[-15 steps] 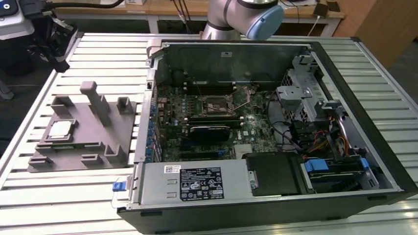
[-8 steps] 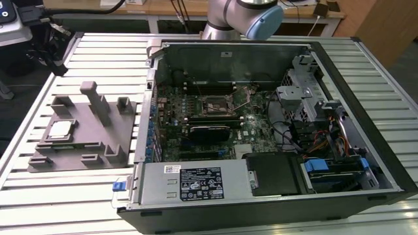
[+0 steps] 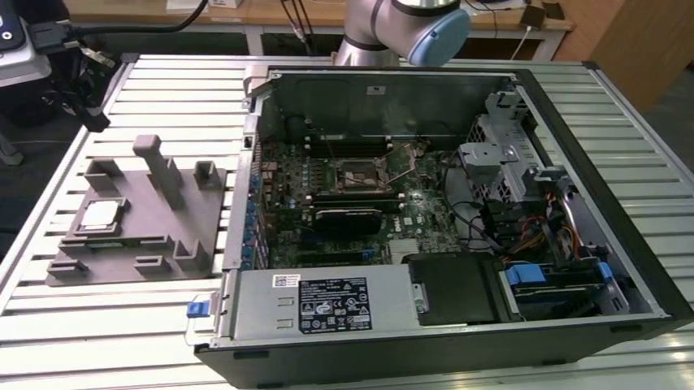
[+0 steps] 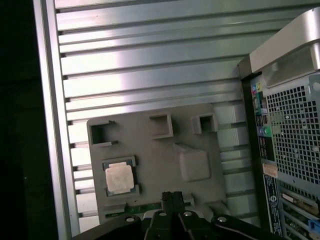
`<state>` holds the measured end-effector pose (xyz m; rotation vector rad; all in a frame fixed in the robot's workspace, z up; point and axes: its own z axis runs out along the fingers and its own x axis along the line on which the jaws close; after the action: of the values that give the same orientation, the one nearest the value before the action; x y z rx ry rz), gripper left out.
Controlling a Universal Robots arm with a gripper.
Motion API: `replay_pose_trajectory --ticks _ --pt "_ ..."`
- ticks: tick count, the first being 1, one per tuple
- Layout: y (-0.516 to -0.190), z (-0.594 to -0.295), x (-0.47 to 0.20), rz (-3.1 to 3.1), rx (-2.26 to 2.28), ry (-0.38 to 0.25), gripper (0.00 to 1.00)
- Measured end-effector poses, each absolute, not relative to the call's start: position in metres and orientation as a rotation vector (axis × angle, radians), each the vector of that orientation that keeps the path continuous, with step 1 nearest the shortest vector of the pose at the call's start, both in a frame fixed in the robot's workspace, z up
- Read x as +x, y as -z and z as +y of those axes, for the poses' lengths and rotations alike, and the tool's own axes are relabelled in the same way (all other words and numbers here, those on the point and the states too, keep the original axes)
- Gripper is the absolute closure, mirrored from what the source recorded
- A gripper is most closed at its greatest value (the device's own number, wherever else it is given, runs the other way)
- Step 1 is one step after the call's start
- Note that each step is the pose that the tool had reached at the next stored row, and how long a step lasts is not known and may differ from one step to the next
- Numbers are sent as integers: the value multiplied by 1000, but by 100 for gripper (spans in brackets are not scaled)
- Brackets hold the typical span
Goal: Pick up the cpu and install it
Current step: 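Reach for the cpu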
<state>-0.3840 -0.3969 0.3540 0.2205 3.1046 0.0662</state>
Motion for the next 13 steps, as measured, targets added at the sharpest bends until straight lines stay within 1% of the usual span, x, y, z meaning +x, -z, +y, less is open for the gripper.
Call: replay_pose_trajectory --ticks 13 --pt "-338 -397 -397 3104 221 -66 89"
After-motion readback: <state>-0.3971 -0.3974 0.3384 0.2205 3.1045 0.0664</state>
